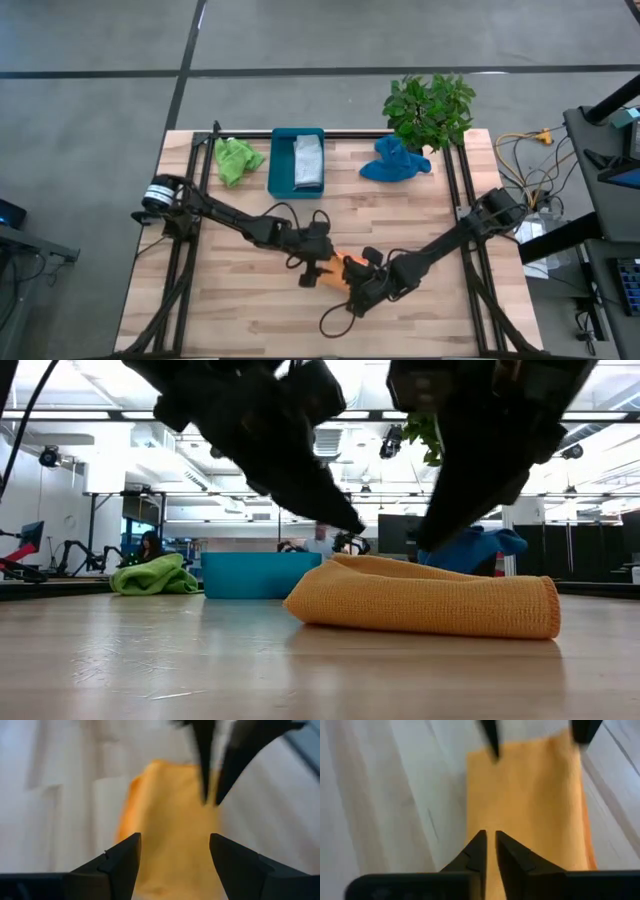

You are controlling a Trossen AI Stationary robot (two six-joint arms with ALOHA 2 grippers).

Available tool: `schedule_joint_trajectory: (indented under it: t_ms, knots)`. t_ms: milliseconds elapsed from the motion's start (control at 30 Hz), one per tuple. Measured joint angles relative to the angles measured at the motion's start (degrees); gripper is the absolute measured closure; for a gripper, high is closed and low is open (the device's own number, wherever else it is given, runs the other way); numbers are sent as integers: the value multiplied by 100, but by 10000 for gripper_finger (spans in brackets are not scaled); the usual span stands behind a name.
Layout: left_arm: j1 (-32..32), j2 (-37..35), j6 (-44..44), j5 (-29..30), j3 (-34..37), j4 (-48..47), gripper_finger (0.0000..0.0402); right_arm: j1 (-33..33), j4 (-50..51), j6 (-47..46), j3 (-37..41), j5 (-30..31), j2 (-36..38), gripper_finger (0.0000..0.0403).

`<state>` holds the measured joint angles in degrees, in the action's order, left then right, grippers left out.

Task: Fold microfiber towels
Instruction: Fold the orange microfiber cloth

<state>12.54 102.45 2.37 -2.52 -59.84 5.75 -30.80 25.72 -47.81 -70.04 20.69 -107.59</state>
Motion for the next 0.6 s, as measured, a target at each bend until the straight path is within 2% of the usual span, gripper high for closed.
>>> schedule_joint_trajectory:
  t_ms: [233,433,600]
  knots:
    - [218,158,-669,-61,-70,4,178,252,-376,397,2,-2,-2,251]
    - [131,293,-727,-12,-92,-36,178,404,-372,695,24,-19,-2,142]
    - [8,318,-726,31,-82,-79,178,503,-365,799,181,-455,-4,86]
